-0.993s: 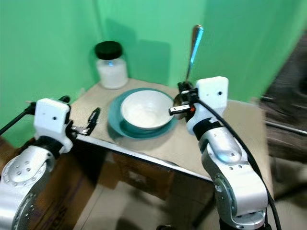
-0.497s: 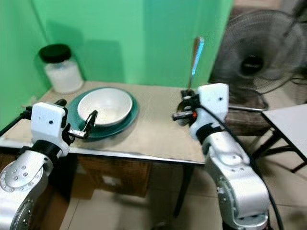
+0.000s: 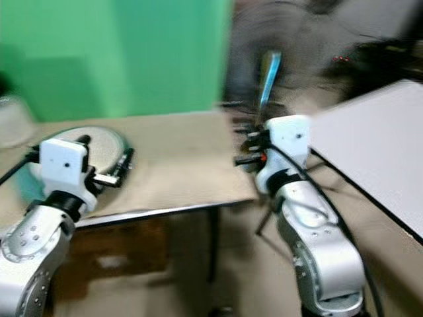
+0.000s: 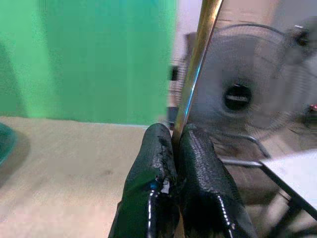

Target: Setting the table

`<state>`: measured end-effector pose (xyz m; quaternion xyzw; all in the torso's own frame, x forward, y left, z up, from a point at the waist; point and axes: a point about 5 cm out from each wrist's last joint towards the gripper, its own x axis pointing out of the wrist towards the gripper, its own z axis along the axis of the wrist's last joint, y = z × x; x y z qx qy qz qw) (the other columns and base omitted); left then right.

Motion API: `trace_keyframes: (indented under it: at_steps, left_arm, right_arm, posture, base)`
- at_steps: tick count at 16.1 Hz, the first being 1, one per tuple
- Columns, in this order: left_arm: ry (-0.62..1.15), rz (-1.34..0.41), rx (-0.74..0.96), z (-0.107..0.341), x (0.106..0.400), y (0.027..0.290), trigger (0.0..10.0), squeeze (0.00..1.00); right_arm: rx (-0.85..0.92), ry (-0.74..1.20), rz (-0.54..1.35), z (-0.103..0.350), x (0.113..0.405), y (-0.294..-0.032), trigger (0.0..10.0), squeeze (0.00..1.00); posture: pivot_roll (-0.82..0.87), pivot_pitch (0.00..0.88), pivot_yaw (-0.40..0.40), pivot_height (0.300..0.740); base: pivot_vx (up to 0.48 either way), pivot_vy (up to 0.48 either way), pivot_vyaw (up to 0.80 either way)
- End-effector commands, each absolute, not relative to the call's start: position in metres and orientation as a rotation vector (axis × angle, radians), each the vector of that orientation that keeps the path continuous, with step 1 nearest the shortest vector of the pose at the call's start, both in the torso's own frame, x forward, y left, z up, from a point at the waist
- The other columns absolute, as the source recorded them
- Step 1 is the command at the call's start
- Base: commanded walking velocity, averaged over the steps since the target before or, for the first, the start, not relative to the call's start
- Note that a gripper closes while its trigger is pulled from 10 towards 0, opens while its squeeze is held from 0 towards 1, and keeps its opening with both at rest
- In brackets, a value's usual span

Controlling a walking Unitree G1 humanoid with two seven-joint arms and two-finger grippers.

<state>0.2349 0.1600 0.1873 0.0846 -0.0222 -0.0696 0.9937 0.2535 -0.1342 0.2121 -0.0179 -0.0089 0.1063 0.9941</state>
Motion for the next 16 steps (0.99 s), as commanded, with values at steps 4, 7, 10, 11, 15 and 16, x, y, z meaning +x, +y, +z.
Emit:
trace_keyframes:
  at_steps: [4,7,10,11,15,16]
  left_arm:
    - [-0.049,-0.121,0.134,0.187,0.239,0.158,10.0,0.37]
    - [-0.057,-0.127,0.129,0.188,0.241,0.156,10.0,0.37]
    - [-0.061,-0.133,0.129,0.189,0.243,0.155,10.0,0.37]
    - [-0.063,-0.134,0.127,0.19,0.245,0.155,10.0,0.37]
    - [-0.067,-0.146,0.12,0.19,0.249,0.153,10.0,0.37]
    - [-0.064,-0.152,0.12,0.189,0.249,0.152,10.0,0.37]
  right_arm:
    - [-0.034,0.021,0.144,0.205,0.256,-0.143,10.0,0.0]
    - [-0.03,0.02,0.124,0.207,0.258,-0.144,10.0,0.0]
    - [-0.033,0.017,0.112,0.208,0.259,-0.145,10.0,0.0]
    - [-0.034,0.017,0.105,0.209,0.259,-0.146,10.0,0.0]
    - [-0.052,0.009,0.087,0.211,0.258,-0.148,10.0,0.0]
    - [-0.058,0.007,0.076,0.211,0.257,-0.149,10.0,0.0]
  posture:
    - [-0.06,0.022,0.024,0.74]
    - [-0.07,0.025,0.027,0.74]
    - [-0.08,0.033,0.032,0.74]
    - [-0.08,0.038,0.035,0.74]
    - [-0.11,0.055,0.043,0.74]
    - [-0.11,0.061,0.049,0.74]
  base:
    - [0.0,-0.338,-0.77]
    - [0.0,-0.48,-0.77]
    - [0.0,-0.48,-0.76]
    - [0.0,-0.48,-0.75]
    - [0.0,-0.48,-0.42]
    - [0.0,-0.48,0.0]
